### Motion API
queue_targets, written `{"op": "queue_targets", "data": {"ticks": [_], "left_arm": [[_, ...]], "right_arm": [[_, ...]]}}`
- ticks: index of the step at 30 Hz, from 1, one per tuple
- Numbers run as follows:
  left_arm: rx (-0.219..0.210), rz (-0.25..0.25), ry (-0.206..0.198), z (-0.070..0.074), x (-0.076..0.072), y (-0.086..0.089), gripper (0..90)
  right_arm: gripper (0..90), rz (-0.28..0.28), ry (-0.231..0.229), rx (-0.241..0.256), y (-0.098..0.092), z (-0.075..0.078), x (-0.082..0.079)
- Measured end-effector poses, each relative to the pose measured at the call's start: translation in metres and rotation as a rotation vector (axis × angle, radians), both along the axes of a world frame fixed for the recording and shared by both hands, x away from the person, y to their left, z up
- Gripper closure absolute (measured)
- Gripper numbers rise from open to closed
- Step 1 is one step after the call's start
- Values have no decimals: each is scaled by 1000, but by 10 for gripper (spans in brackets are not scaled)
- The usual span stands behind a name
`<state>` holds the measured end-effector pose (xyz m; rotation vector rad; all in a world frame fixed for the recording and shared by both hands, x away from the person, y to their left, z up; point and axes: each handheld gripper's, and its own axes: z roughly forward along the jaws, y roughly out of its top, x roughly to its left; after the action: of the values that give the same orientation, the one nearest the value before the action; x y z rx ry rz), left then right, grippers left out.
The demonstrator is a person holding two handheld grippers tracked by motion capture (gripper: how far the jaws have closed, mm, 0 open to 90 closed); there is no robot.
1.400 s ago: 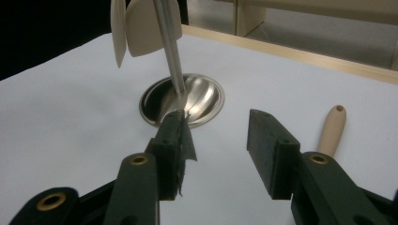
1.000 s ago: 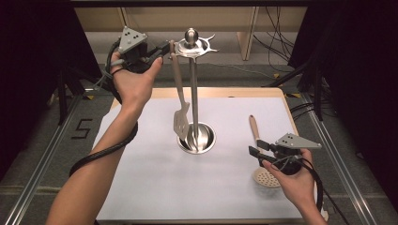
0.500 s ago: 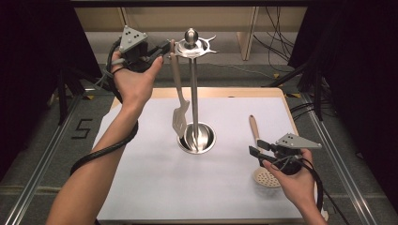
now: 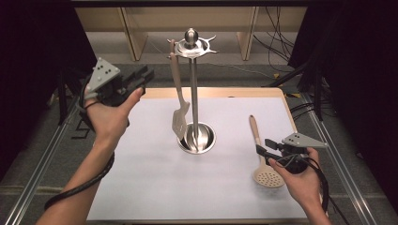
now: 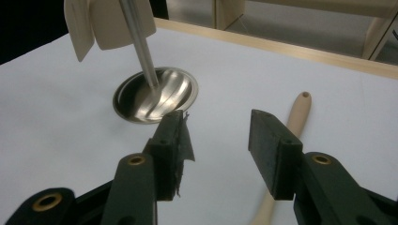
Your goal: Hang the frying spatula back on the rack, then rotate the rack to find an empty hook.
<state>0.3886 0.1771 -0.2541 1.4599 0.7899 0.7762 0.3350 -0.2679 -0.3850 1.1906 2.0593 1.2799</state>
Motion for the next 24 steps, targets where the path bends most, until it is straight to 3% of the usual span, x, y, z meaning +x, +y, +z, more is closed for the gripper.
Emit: {"op": "queue_targets", "data": {"ticks": [1, 3, 4, 6, 12, 14, 15, 17, 20, 21, 23, 24], "left_arm": [[3, 9, 4, -4, -2, 2, 666], [5, 3, 6, -16, -6, 6, 623], [3, 22, 23, -21, -9, 9, 607], [-20, 23, 53, -28, -12, 11, 581], [-59, 41, 75, -42, -19, 23, 544], [-70, 46, 76, -43, -22, 24, 540], [-55, 41, 79, -43, -22, 25, 535], [-72, 46, 75, -42, -23, 27, 526], [-76, 52, 75, -43, -23, 29, 514], [-75, 53, 79, -44, -23, 29, 509], [-69, 55, 94, -48, -22, 29, 501], [-60, 54, 102, -49, -22, 29, 496]], "right_arm": [[564, -7, -5, -22, -2, 0, 1], [564, -10, 11, -6, -3, 0, 1], [564, -32, 58, 19, -2, 0, -1], [564, -22, 16, -8, -7, -1, 2], [564, -36, 26, -19, -9, 0, 5], [564, -35, 46, -20, -8, 0, 5], [562, -32, 54, -27, -8, 0, 5], [561, -44, 114, -10, -5, -2, 5], [564, -47, 165, -37, -6, -6, 8], [570, -44, 159, -55, -9, -7, 10], [590, -80, 211, -57, -7, -6, 10], [604, -78, 198, -60, -8, -7, 12]]}}
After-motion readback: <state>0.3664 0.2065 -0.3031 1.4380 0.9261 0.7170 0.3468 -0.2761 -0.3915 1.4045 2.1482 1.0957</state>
